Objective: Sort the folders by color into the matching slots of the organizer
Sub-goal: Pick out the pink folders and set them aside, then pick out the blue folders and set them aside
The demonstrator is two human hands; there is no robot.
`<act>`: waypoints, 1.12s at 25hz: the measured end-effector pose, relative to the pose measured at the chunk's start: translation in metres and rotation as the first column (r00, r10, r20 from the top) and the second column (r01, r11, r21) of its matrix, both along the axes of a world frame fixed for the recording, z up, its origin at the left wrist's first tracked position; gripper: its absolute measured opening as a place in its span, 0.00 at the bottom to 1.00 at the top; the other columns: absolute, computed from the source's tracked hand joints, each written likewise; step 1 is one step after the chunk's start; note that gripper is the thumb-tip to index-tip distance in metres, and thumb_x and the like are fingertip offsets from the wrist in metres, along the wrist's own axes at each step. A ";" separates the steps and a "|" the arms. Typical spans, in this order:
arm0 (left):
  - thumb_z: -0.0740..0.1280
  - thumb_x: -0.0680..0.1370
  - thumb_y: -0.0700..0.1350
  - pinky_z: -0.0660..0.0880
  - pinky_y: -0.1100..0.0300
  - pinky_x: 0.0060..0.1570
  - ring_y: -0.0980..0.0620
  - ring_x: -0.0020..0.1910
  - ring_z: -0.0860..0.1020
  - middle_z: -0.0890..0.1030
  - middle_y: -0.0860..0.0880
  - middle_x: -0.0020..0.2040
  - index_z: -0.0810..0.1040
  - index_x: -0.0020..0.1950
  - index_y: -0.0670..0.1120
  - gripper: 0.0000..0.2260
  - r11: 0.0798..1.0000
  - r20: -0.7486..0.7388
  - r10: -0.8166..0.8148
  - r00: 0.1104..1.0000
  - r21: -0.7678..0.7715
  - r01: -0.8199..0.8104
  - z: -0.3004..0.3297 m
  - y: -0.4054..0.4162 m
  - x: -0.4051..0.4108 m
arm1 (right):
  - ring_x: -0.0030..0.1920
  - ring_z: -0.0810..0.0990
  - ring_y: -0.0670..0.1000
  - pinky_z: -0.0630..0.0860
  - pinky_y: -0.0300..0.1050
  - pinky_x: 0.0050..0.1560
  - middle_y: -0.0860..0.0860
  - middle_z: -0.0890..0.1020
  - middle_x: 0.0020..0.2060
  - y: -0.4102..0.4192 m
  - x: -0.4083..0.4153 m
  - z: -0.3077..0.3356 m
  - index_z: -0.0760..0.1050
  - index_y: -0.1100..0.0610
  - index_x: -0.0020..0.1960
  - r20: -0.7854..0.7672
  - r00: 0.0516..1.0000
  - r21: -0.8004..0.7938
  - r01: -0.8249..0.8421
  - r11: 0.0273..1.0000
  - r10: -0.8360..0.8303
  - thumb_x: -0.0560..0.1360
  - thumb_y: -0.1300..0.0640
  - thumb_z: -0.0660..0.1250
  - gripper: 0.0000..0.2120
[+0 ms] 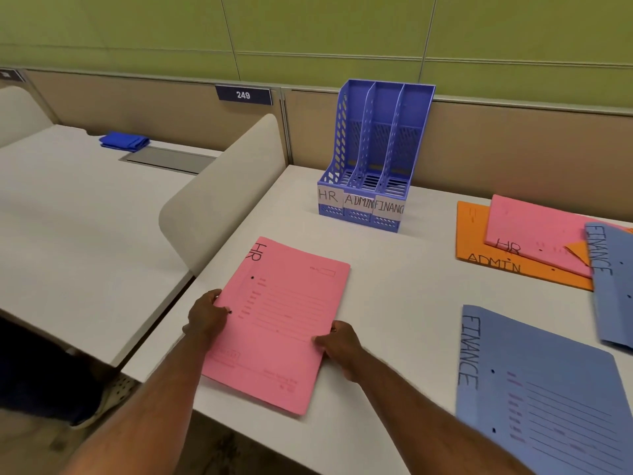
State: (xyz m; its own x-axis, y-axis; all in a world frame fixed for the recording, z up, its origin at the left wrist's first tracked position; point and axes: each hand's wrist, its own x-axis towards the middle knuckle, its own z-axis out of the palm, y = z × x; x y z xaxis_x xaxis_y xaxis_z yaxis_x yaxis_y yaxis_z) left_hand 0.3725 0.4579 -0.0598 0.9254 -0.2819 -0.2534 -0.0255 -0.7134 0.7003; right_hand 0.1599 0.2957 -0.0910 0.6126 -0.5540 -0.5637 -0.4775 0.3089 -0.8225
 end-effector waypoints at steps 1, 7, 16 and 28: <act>0.68 0.74 0.37 0.68 0.43 0.66 0.39 0.63 0.74 0.78 0.42 0.64 0.74 0.68 0.45 0.22 1.000 -0.001 -0.002 1.000 0.014 0.002 -0.003 0.002 0.002 | 0.48 0.83 0.56 0.81 0.51 0.49 0.58 0.84 0.51 0.001 0.000 0.000 0.78 0.62 0.53 -0.002 1.000 0.008 -0.016 1.000 0.016 0.70 0.65 0.69 0.12; 0.66 0.75 0.38 0.68 0.43 0.66 0.38 0.63 0.74 0.77 0.41 0.64 0.74 0.67 0.43 0.20 0.996 -0.020 -0.026 0.999 0.089 0.028 -0.015 0.013 0.007 | 0.46 0.82 0.54 0.79 0.48 0.51 0.57 0.84 0.51 -0.001 -0.005 0.003 0.78 0.60 0.52 -0.109 0.976 -0.142 -0.202 0.969 0.187 0.72 0.59 0.70 0.10; 0.69 0.77 0.43 0.67 0.41 0.67 0.37 0.67 0.71 0.72 0.39 0.70 0.68 0.72 0.45 0.25 0.997 0.015 -0.072 0.997 0.013 0.072 0.004 -0.018 -0.021 | 0.57 0.78 0.57 0.74 0.48 0.53 0.55 0.79 0.57 -0.015 -0.034 0.017 0.74 0.58 0.58 -0.513 0.815 -0.610 -0.567 0.553 0.270 0.73 0.42 0.66 0.22; 0.72 0.74 0.41 0.68 0.45 0.66 0.43 0.66 0.72 0.75 0.45 0.66 0.74 0.66 0.47 0.21 0.797 0.274 -0.529 0.803 -0.165 0.581 0.037 -0.193 -0.179 | 0.70 0.68 0.52 0.65 0.44 0.70 0.51 0.70 0.71 -0.143 -0.206 0.045 0.65 0.55 0.73 -0.203 0.978 -0.769 -0.132 0.625 -0.042 0.76 0.49 0.67 0.27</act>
